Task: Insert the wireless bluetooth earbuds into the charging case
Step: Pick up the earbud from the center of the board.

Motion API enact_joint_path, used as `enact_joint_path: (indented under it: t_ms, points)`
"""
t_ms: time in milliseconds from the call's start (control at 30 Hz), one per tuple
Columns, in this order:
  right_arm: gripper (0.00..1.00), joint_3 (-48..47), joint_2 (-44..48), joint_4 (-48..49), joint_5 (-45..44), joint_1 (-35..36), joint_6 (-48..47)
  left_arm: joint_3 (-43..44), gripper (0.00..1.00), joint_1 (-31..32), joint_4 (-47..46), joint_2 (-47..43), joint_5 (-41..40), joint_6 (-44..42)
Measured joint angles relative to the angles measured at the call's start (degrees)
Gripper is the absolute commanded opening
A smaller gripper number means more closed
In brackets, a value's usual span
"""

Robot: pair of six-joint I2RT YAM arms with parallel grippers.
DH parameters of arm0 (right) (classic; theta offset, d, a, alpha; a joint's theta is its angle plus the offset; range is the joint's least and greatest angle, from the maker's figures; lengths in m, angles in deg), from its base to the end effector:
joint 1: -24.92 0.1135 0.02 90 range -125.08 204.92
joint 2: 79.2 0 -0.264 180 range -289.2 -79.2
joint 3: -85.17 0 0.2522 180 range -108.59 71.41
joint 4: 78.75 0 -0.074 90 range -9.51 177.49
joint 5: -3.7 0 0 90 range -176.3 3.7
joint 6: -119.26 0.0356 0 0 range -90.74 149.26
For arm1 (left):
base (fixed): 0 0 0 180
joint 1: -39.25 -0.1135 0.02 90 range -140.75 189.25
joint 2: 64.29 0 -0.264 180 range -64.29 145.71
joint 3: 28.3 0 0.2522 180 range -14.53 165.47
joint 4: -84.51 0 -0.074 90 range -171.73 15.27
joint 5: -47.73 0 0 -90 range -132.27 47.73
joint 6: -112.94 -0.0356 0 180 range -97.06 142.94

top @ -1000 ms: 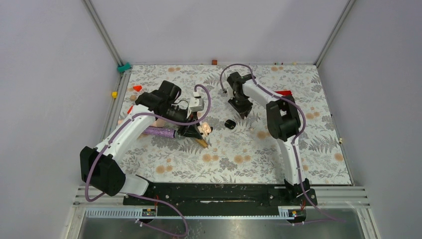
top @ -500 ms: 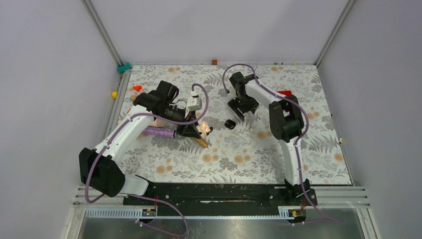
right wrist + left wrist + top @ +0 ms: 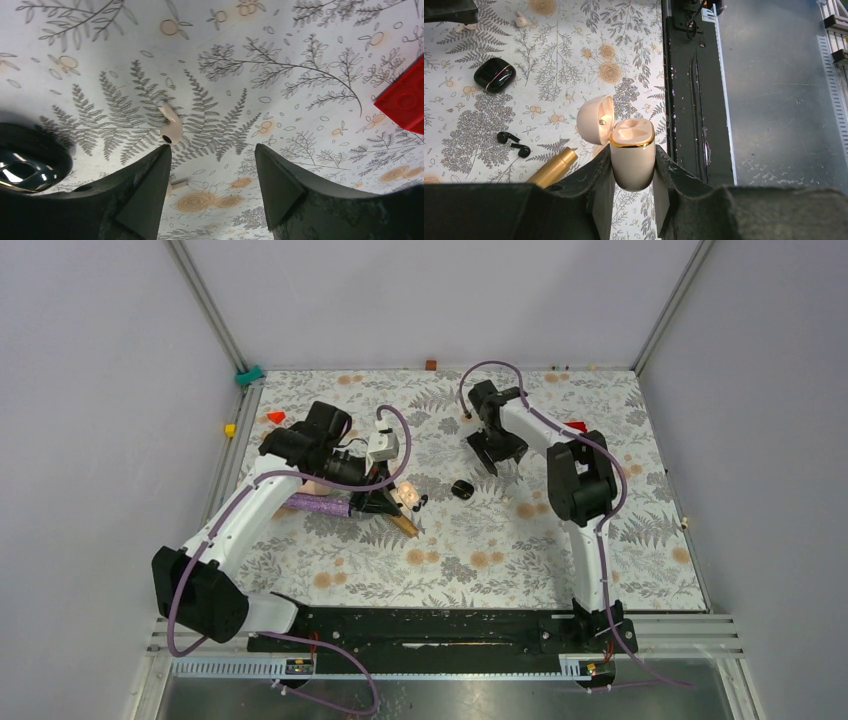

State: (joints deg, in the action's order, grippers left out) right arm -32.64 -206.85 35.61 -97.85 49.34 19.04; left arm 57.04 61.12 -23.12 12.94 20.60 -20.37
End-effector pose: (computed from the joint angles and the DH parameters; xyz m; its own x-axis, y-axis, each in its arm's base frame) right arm 0.4191 0.1825 0.1740 -0.8037 -0.5558 -0.2123 -0.5100 0.8274 -0.2352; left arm 0.2207 -0.1227 0.3253 -0.2457 0.4357 -0.8659 0.9580 -0.0270 -0.2854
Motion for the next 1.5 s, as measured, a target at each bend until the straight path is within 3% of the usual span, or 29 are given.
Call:
enact_joint_path:
  t_ms: [267, 633, 900, 1500]
  points:
    - [0.67, 2.08, 0.24, 2.14, 0.07, -2.08, 1.03, 0.0, 0.0, -0.24, 0.0, -0.31, 0.44, 0.02]
    - [0.65, 4.17, 1.7, 3.1, 10.58, -2.45, 3.04, 0.0, 0.0, -0.79, 0.0, -0.7, 0.44, 0.02]
    - [0.58, 3.67, 1.7, 2.62, 18.32, -6.62, 6.73, 0.0, 0.0, -1.09, 0.0, -0.61, 0.44, 0.02]
    - [0.54, -1.44, -1.4, 1.03, 18.1, -6.71, 6.88, 0.0, 0.0, -1.14, 0.0, -0.13, 0.42, 0.04]
